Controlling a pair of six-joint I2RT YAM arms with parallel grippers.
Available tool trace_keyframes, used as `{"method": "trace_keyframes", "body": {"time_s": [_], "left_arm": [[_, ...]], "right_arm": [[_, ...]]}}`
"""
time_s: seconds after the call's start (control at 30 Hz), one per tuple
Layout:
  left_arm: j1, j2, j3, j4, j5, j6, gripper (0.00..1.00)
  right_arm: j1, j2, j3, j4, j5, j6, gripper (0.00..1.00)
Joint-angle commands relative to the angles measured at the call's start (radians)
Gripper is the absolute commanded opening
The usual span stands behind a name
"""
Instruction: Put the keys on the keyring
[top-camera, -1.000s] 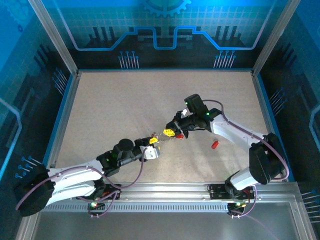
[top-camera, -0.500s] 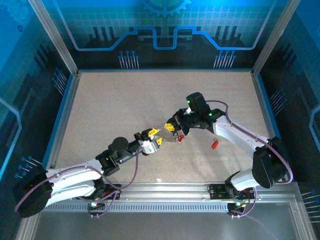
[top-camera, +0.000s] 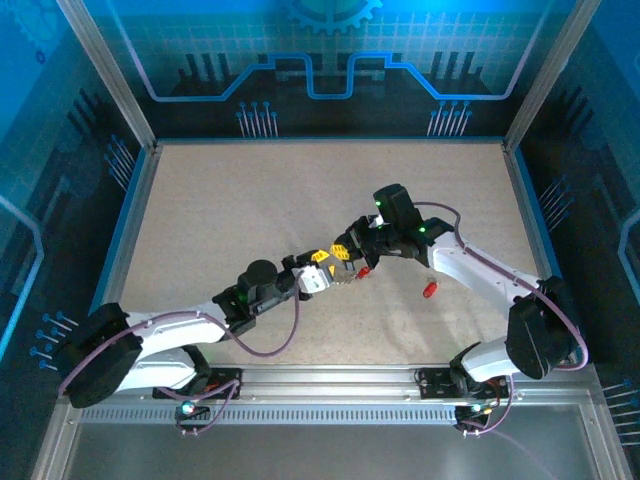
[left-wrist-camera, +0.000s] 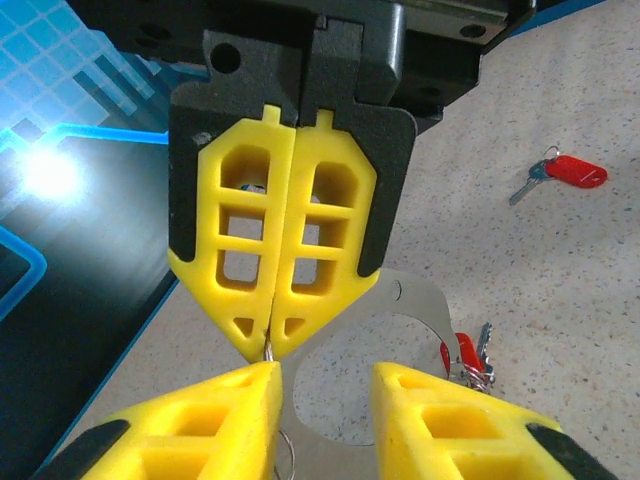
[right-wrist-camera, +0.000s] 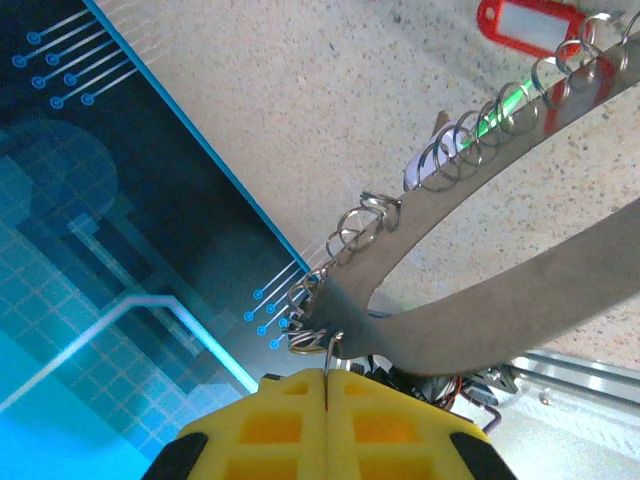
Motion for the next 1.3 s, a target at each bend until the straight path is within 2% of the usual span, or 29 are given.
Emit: {"method": "trace_keyframes", "body": {"time_s": [0.0,0.37,0.63,0.83,1.03,1.13,1.2,1.27], "left_arm": [[0.007,0.025,0.036,0.073,-0.053,-0.026,0.29],[0.014,0.041,0.043,0.056,-0.096,-0.041,0.29],[0.013,0.062,0.066,0.012,-0.113,-0.026,0.25],[0.013,0.088,0.100,-0.014,-0.146,-0.020,0.15],[0.013,0.073,0.097,-0.043,-0.149,-0.010,0.00],[0.013,0.043,0.100,-0.089,-0.135,-0.007,0.00],[0.014,0.014,0.106,-0.119,-0.122,-0.013,0.00],[0.021,-0.026,0.122,-0.181,-0.076,-0.037,0.00]], "right_arm": [[0.011,-0.033,0.013,0.016,0.000,0.015,0.00],[0.012,-0.043,0.000,0.023,-0.005,0.022,0.00],[0.019,-0.061,0.009,0.020,-0.002,0.032,0.00],[0.033,-0.070,0.013,0.006,0.013,0.037,0.00],[0.031,-0.098,-0.007,-0.016,0.044,0.035,0.00],[0.029,-0.123,-0.016,-0.043,0.083,0.009,0.00],[0.021,-0.149,-0.018,-0.064,0.128,-0.037,0.18],[-0.002,-0.166,0.026,-0.146,0.180,-0.181,0.31]]}}
